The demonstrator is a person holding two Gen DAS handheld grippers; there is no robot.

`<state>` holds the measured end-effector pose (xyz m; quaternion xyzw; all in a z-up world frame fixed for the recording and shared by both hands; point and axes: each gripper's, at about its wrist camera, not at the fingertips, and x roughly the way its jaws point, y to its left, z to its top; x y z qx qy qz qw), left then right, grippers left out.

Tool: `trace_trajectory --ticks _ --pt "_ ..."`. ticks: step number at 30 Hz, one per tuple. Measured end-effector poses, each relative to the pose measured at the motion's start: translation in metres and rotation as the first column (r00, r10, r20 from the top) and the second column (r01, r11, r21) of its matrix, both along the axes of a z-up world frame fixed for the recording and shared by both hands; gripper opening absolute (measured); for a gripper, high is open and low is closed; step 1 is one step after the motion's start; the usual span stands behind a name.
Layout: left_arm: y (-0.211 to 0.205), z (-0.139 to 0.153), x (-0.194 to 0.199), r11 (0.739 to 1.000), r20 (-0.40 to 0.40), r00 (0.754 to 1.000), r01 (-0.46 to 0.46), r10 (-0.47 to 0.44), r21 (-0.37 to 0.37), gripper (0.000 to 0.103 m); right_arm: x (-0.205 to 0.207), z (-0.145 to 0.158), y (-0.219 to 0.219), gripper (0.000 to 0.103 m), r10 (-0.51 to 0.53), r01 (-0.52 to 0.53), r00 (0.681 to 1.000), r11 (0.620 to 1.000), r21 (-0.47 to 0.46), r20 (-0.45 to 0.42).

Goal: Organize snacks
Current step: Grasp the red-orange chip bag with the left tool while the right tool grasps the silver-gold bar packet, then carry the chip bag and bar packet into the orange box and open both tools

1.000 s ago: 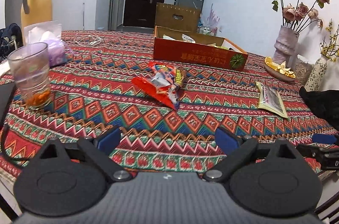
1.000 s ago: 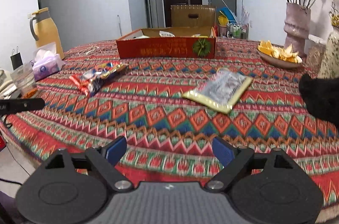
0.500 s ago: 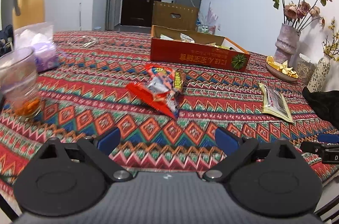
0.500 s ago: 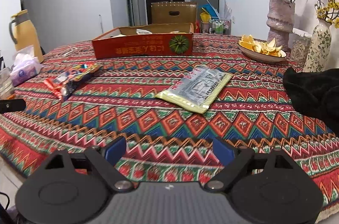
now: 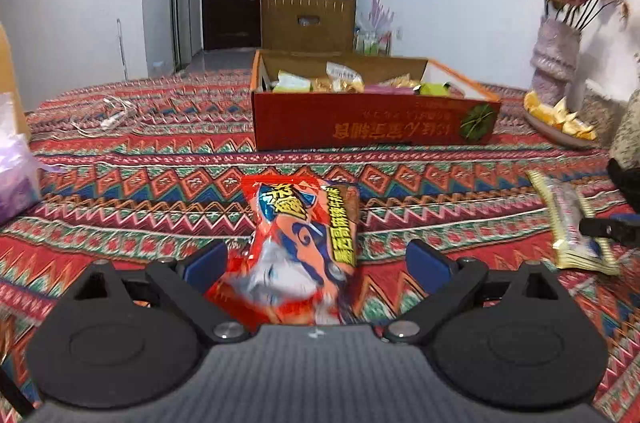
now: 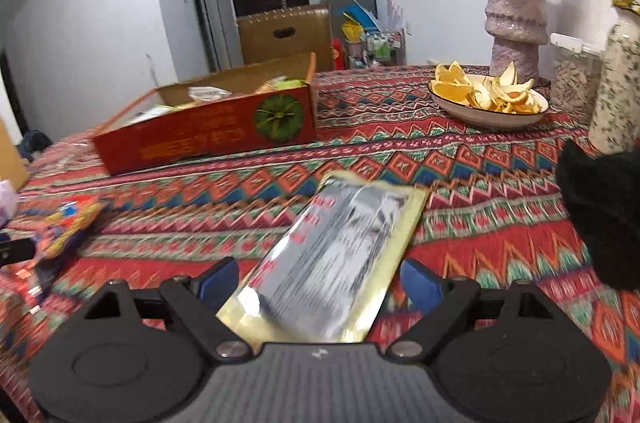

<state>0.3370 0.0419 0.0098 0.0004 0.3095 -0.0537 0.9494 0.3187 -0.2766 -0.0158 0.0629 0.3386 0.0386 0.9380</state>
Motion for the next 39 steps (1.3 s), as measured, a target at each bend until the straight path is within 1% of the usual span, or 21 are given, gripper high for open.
trace_trajectory --ticks 3,5,6,7,8,9,10,11,13,14,17,20,23,25,26,29,32,35,39 --pt "0.0 -0.009 0.02 1.0 -0.028 1.0 0.013 -0.013 -0.003 0.097 0.034 -0.009 -0.003 0.086 -0.02 0.02 0.999 1.0 0.004 -0.031" --pt "0.003 -0.014 0.029 1.0 -0.046 0.999 0.005 -0.006 -0.022 0.094 0.047 -0.013 -0.002 0.085 -0.028 0.027 0.999 1.0 -0.008 -0.03" --pt "0.004 -0.017 0.032 0.999 -0.056 0.998 -0.002 0.0 -0.033 0.084 0.051 -0.015 0.0 0.084 -0.028 0.027 0.999 0.999 -0.021 -0.027" --pt "0.006 -0.019 0.035 0.999 -0.069 0.998 -0.008 0.005 -0.04 0.071 0.055 -0.016 0.003 0.079 -0.019 0.018 0.999 0.999 -0.032 -0.026" --pt "0.007 -0.022 0.037 0.999 -0.078 0.997 -0.014 0.011 -0.039 0.068 0.058 -0.017 0.008 0.073 0.0 -0.001 1.0 0.998 -0.056 -0.02" --pt "0.008 -0.023 0.037 0.999 -0.073 0.997 -0.015 0.012 -0.042 0.066 0.059 -0.018 0.014 0.072 0.022 -0.023 1.0 0.996 -0.089 -0.014" --pt "0.008 -0.023 0.036 0.999 -0.063 0.998 -0.014 0.011 -0.042 0.064 0.06 -0.02 0.02 0.068 0.041 -0.042 0.999 0.992 -0.122 -0.011" --pt "0.008 -0.022 0.036 0.999 -0.059 0.998 -0.014 0.012 -0.041 0.062 0.059 -0.02 0.025 0.06 0.06 -0.06 0.998 0.988 -0.145 -0.002" --pt "0.008 -0.021 0.032 0.999 -0.055 0.998 -0.012 0.009 -0.047 0.059 0.057 -0.018 0.032 0.053 0.093 -0.091 0.996 0.983 -0.159 0.005" --pt "0.008 -0.02 0.03 0.998 -0.055 0.998 -0.011 0.008 -0.056 0.059 0.056 -0.018 0.035 0.049 0.102 -0.099 0.995 0.98 -0.174 0.005" --pt "0.006 -0.016 0.019 0.996 -0.058 0.998 -0.012 0.007 -0.083 0.058 0.047 -0.013 0.037 0.045 0.122 -0.121 0.992 0.98 -0.16 -0.005" --pt "0.004 -0.011 0.0 0.994 -0.057 0.998 -0.015 0.009 -0.11 0.058 0.028 -0.01 0.037 0.044 0.142 -0.142 0.99 0.982 -0.122 -0.008" --pt "0.003 -0.007 -0.022 0.99 -0.059 0.998 -0.023 0.015 -0.138 0.058 0.0 -0.007 0.039 0.044 0.159 -0.159 0.987 0.984 -0.079 -0.002" --pt "0.0 -0.005 -0.037 0.988 -0.063 0.998 -0.022 0.013 -0.151 0.058 -0.021 -0.007 0.047 0.044 0.176 -0.175 0.984 0.982 -0.072 0.001" --pt "-0.001 -0.005 -0.044 0.988 -0.064 0.998 -0.019 0.009 -0.154 0.058 -0.032 -0.006 0.052 0.044 0.189 -0.188 0.982 0.98 -0.071 0.003" --pt "-0.006 -0.006 -0.062 0.987 -0.076 0.997 -0.01 -0.003 -0.159 0.058 -0.059 -0.003 0.063 0.044 0.235 -0.235 0.972 0.971 -0.032 0.009" --pt "-0.011 -0.004 -0.08 0.988 -0.069 0.998 0.002 -0.013 -0.157 0.058 -0.083 0.002 0.072 0.044 0.273 -0.273 0.962 0.962 -0.017 0.019" --pt "-0.013 0.0 -0.097 0.987 -0.054 0.998 0.009 -0.018 -0.159 0.058 -0.101 0.008 0.076 0.044 0.286 -0.285 0.958 0.958 -0.013 0.035" --pt "-0.013 0.004 -0.116 0.987 -0.036 0.999 0.006 -0.012 -0.159 0.058 -0.119 0.016 0.073 0.044 0.277 -0.277 0.959 0.961 -0.011 0.061"
